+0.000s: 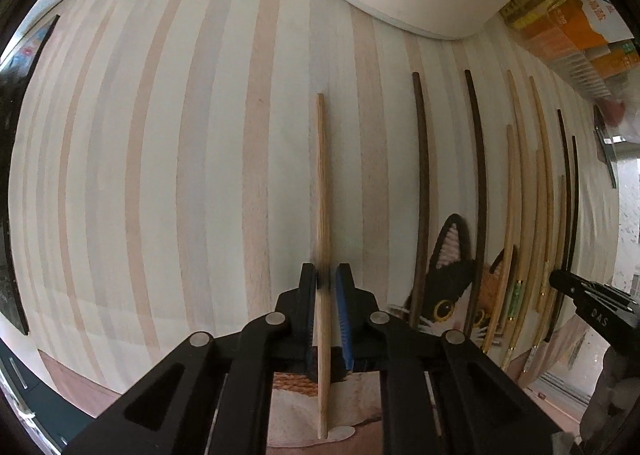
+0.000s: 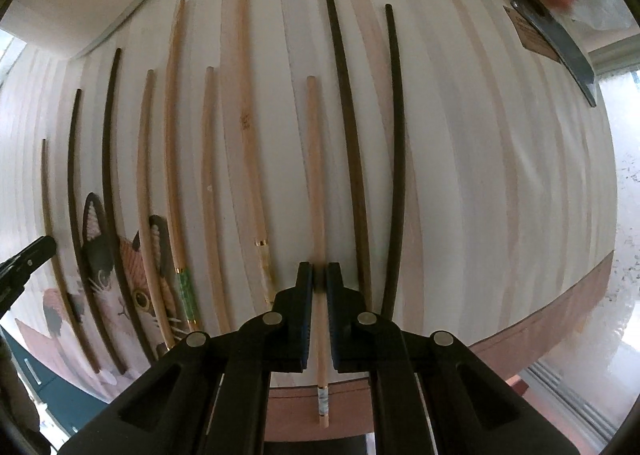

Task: Organize utensils
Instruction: 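Close the left gripper on a light wooden chopstick while the right gripper grasps another, then lift both held chopsticks and carry them over the beige holder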

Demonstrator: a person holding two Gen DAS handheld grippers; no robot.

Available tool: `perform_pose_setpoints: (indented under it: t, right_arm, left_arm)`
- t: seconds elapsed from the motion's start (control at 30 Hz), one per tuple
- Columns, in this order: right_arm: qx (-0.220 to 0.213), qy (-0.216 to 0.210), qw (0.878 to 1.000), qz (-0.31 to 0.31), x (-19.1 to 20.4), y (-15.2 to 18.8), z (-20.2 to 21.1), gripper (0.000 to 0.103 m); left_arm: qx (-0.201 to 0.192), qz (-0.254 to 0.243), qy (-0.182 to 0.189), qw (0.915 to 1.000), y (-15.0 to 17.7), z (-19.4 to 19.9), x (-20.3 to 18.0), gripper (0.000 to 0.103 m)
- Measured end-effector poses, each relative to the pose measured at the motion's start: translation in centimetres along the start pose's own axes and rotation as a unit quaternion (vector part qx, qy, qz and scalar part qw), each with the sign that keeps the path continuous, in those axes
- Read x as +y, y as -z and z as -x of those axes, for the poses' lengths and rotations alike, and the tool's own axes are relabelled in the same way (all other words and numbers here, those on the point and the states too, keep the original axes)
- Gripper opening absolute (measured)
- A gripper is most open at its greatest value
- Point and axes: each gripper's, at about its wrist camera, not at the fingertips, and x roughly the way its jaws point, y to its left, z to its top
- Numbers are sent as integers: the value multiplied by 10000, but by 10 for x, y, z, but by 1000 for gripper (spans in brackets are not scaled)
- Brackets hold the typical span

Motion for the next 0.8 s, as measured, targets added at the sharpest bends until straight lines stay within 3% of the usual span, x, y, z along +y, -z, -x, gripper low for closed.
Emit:
perform_pose_setpoints:
  t: [0.13,0.33,0.43,0.57,0.8]
  right_arm:
    - [190,44,9998,-71,7,-8,0,8]
    - [335,182,9993,-33,16,-25,-7,9]
    - [178,209,9996,12,28,-25,-11,7]
    - [13,-63,10000,-17,14,-18,-12,7]
    - [-578,-284,9976,243,23,2,23,7]
  left_arm:
    - [96,-246,-141,9996,-20,-1,-5,7]
    - [-57,-520,-488,9974,-17,-10,-16,5]
    - [-137,-597,-558,9966,-11,-6,-19,4]
    - [-393,-488,-641,9960,5,5,-25,4]
    - [-889,-61,-688,9936,31,39,-16,4]
